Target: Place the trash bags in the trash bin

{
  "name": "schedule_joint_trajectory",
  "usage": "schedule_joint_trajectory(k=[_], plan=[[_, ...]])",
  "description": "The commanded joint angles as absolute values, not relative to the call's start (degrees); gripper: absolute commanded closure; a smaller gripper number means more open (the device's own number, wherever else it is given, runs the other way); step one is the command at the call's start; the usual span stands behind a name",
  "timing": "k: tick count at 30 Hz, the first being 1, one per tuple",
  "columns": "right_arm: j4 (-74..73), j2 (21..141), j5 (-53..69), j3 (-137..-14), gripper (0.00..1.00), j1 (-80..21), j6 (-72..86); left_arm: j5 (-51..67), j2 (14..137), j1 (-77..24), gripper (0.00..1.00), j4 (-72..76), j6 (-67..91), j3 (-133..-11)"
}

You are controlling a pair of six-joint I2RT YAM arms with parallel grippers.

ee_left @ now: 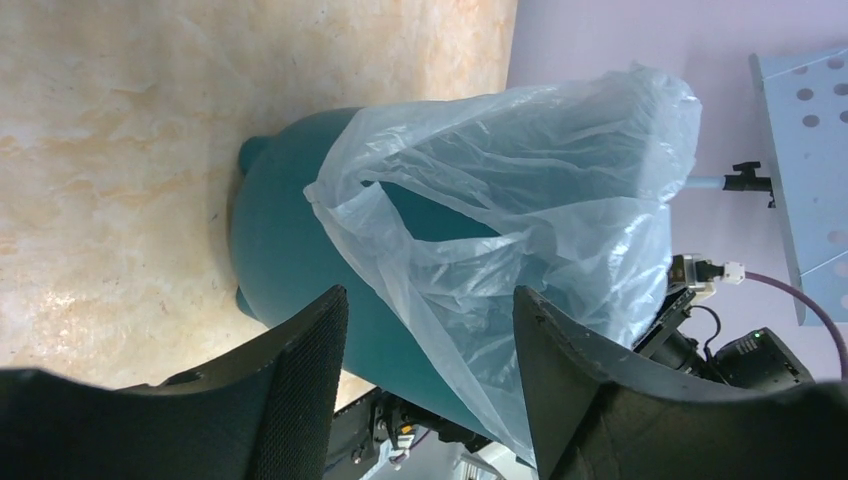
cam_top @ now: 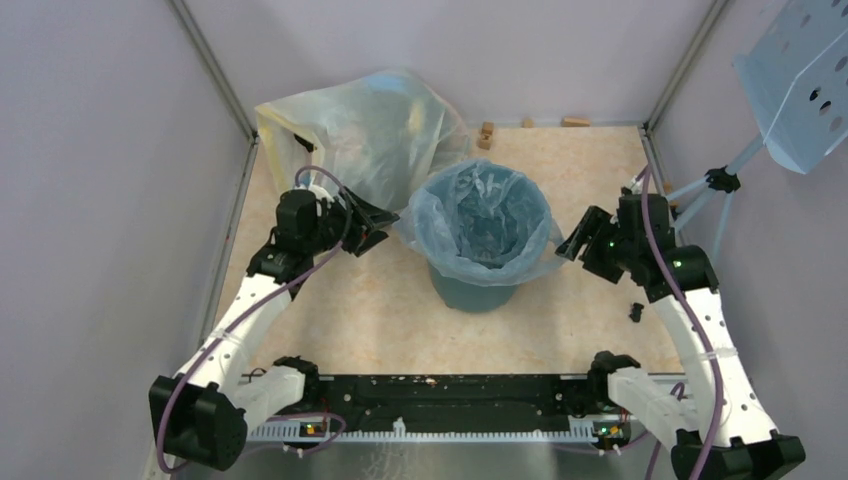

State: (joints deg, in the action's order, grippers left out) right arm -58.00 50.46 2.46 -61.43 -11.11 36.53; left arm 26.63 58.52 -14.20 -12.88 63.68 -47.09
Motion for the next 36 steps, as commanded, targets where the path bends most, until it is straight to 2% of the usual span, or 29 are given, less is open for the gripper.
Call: schedule_joint_trajectory(k=[1, 6, 11, 14, 21, 25, 27, 31, 34, 36], plan=[[-54.18, 48.5, 10.52, -58.72, 0.35, -6.18, 37.11, 27.35, 59.96, -13.8, 0.36, -6.18, 65.38, -45.81], [-50.56, 50.66, 20.05, -55.25, 0.37, -2.52, 36.78, 26.21, 62.22, -13.33, 0.41, -4.84, 64.19, -45.35], [-46.38, 52.39, 24.58, -52.98, 0.41, -2.37, 36.46, 28.33, 65.3, -13.18, 0.44, -3.28, 63.31, -45.54], [-44.1, 53.93, 28.61, -51.48, 0.47, -2.37, 36.39, 29.4, 66.59, -13.18, 0.47, -3.38, 62.92, -45.81], [-42.38, 56.34, 30.15, -50.04, 0.51, -2.37, 34.88, 32.45, 70.26, -13.17, 0.49, -2.31, 62.28, -45.79], [-40.63, 56.97, 31.53, -48.58, 0.58, -2.37, 34.88, 34.43, 72.44, -13.18, 0.63, 1.85, 62.78, -44.3], [-39.75, 56.98, 32.34, -47.91, 0.61, -2.37, 34.9, 35.05, 73.34, -13.18, 0.74, 2.62, 62.65, -43.61], [-38.06, 57.16, 32.92, -46.16, 0.79, -2.37, 34.49, 35.58, 74.99, -13.18, 0.98, 1.92, 60.95, -42.64], [-36.5, 58.05, 32.88, -44.39, 0.94, -2.38, 34.14, 35.99, 75.81, -13.27, 1.0, 1.85, 59.96, -41.77], [-35.13, 58.78, 33.05, -43.26, 0.98, -2.36, 34.04, 35.99, 76.35, -13.32, 1.0, 1.98, 59.22, -41.46]])
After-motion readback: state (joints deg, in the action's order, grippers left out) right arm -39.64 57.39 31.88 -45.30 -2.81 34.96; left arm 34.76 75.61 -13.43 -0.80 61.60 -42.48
